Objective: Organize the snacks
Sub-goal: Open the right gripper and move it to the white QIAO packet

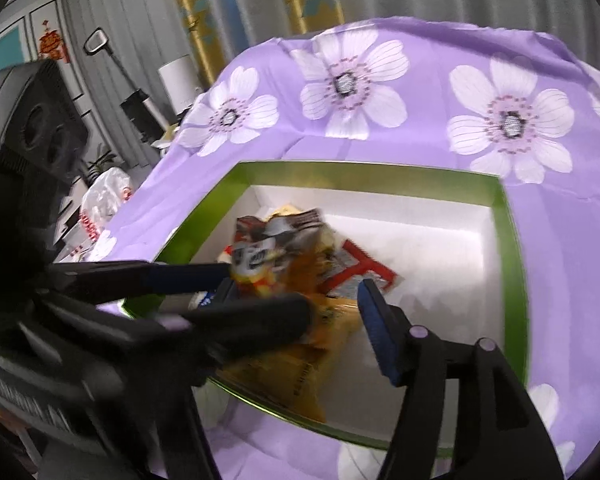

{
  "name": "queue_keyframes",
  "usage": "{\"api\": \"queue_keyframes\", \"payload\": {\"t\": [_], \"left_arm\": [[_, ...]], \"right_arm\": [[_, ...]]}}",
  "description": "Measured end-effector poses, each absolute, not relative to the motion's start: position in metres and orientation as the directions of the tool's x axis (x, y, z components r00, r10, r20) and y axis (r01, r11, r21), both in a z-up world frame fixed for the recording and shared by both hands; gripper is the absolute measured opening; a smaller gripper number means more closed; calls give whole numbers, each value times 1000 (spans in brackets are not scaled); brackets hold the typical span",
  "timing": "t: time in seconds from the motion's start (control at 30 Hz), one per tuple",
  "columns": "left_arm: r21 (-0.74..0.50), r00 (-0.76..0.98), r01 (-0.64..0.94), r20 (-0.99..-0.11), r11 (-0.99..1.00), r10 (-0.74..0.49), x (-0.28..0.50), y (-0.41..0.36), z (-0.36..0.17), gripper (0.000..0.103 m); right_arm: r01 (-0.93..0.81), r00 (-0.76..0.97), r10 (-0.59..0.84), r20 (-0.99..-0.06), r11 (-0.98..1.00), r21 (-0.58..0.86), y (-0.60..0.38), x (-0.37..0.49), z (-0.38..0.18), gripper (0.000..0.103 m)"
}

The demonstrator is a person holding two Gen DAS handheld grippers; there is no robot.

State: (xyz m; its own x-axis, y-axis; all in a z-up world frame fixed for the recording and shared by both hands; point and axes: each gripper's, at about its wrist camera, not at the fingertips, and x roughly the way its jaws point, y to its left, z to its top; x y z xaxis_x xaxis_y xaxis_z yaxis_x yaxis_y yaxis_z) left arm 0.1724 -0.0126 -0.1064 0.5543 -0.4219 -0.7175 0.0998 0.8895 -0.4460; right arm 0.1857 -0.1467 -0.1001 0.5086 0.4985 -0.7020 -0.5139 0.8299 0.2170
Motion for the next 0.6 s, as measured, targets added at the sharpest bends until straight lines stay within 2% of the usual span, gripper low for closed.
{"api": "queue_keyframes", "payload": {"t": [0.1,0.3,0.37,0.6], "left_arm": [[-411,584,90,-716,907,-382,163,-10,-99,99],[-422,612,99,-688,901,-390,139,-1,-83,99],[-432,626,97,-674,897,-392,129,5,-75,99],[-487,670,50,-631,872,-391,88,44,-56,99]], "right_arm": [[-495,541,483,-689,845,204,-159,177,-93,68],[-476,595,463,-657,862,176,-180,148,-75,76],[-468,604,467,-646,864,186,-188,137,-70,83],[-476,600,486,-636,855,204,-198,105,-59,88]]}}
